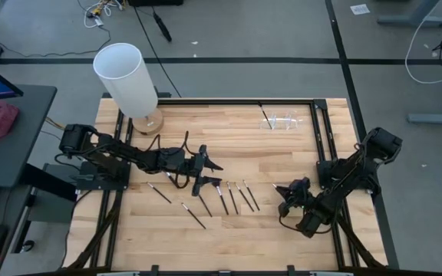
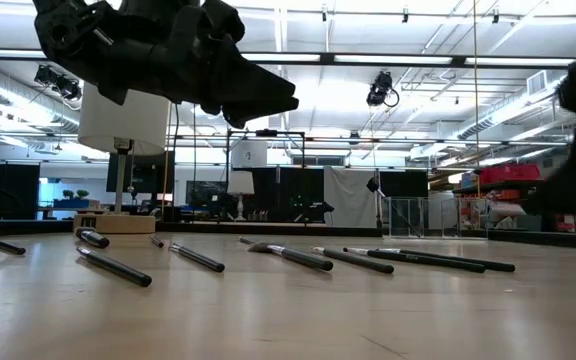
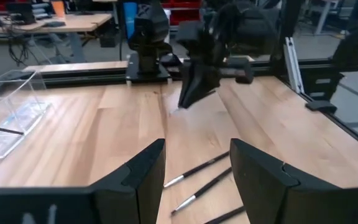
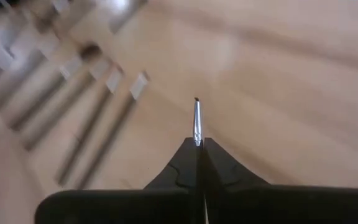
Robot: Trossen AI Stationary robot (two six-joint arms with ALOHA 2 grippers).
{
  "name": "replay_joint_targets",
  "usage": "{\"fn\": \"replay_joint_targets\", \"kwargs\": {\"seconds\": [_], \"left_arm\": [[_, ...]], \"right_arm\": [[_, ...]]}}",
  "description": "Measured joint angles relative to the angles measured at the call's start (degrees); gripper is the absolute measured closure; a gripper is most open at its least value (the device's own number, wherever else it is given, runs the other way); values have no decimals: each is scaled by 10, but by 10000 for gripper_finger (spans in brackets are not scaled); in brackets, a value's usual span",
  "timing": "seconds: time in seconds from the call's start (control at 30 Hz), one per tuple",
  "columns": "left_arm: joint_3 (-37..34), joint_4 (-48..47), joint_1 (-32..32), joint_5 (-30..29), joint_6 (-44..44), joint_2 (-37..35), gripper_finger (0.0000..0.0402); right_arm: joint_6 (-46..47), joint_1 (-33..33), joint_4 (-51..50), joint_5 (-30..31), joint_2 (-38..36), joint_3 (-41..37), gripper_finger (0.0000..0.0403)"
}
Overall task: Put items in baskets/containers
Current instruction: Put the liner brush into the transparent organizer
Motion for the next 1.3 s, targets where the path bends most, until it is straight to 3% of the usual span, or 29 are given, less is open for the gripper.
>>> {"fn": "replay_joint_targets", "kwargs": {"seconds": [0.17,0.43,0.6,0.83,1.07,1.3], "left_arm": [[0,35,0,28,5,17,218],[11,277,0,65,-36,173,218],[79,338,0,81,-82,269,218],[201,337,4,188,-141,356,218],[212,369,19,209,-165,364,218],[172,436,35,174,-178,363,218]], "right_arm": [[-68,-19,82,90,0,0,401],[-338,-54,333,168,0,0,401],[-522,-82,492,146,-1,0,401],[-698,-121,638,70,-1,0,400],[-769,-126,701,45,-1,0,398],[-766,-125,701,35,-1,0,396]]}}
